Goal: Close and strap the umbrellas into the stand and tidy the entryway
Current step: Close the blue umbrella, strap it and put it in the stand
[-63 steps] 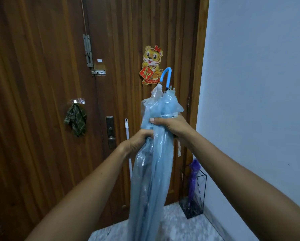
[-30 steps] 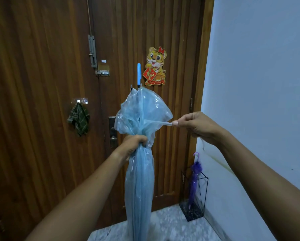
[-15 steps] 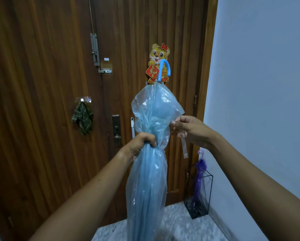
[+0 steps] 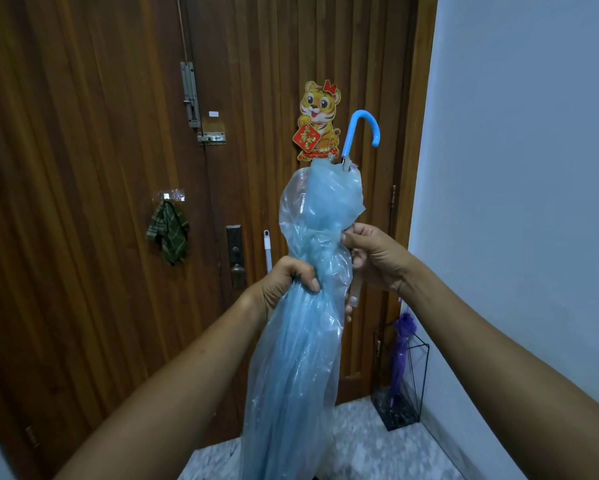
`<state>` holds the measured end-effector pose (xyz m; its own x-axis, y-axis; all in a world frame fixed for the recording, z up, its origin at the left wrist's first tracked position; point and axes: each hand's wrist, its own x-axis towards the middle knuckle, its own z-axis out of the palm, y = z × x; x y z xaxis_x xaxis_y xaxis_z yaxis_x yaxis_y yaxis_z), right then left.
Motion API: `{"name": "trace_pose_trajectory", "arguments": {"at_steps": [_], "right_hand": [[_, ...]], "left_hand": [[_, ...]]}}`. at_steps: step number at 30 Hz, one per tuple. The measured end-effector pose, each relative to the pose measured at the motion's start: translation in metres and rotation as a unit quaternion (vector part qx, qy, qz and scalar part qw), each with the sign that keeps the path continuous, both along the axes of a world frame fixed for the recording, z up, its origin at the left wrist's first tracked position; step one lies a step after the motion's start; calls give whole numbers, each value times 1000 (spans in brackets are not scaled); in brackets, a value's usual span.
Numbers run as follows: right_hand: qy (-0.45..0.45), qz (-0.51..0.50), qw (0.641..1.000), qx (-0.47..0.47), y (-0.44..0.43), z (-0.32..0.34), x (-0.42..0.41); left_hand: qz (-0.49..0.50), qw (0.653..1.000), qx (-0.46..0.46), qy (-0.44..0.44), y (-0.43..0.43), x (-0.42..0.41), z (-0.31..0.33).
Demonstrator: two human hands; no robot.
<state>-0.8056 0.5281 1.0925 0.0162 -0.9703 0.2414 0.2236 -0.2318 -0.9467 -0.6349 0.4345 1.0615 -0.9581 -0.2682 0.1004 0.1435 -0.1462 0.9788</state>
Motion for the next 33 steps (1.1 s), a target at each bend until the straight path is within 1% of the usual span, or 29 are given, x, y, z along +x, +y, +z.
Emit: {"name": "trace_pose_trajectory", "arguments": {"at_steps": [2,3,4,6,7,8,10,12,13,14,17,20,22,25,28,30,33], "right_hand": [[16,-63,998,-14,3,3,7],[37,-105,994,-19,4,4,9],[67,-152,986,-25,4,6,10],[131,-244,960,-34,1,5,6],[155,-283,946,-35,0,3,4],[179,-311,933,-31,-2,0,3],[227,-337,913,-31,-5,-5,7],[251,-336,907,-37,-9,-7,19],[260,-330,907,-38,-12,-7,24],[271,-322,906,-36,-13,-5,28],[296,-266,917,-17,-7,7,36],[306,-215,928,-2,6,18,37],[322,-209,923,10,12,24,35],[372,-237,897,13,16,28,31],[413,-256,874,3,17,30,30],[398,-262,879,7,18,30,26],[355,-262,897,24,16,25,17]], "left_hand": [[-31,999,-4,-16,1,4,0],[-18,999,-22,-39,0,6,0],[10,997,-44,-66,-1,8,-1],[98,985,-78,-119,-8,13,-8],[128,981,-80,-125,-12,15,-11],[137,982,-72,-113,-14,15,-15],[119,986,-71,-90,-6,12,-17],[128,978,-145,-76,10,2,-16],[157,971,-173,-53,15,-4,-20],[197,963,-181,-26,17,-10,-24],[296,944,-143,5,14,-13,-34],[352,926,-134,0,7,-12,-36],[376,920,-108,-14,4,-9,-33],[367,926,-75,-38,-8,-4,-32],[327,943,-52,-36,-13,3,-28],[290,956,-51,-19,-11,8,-22],[212,977,-31,6,-6,14,-14]]}}
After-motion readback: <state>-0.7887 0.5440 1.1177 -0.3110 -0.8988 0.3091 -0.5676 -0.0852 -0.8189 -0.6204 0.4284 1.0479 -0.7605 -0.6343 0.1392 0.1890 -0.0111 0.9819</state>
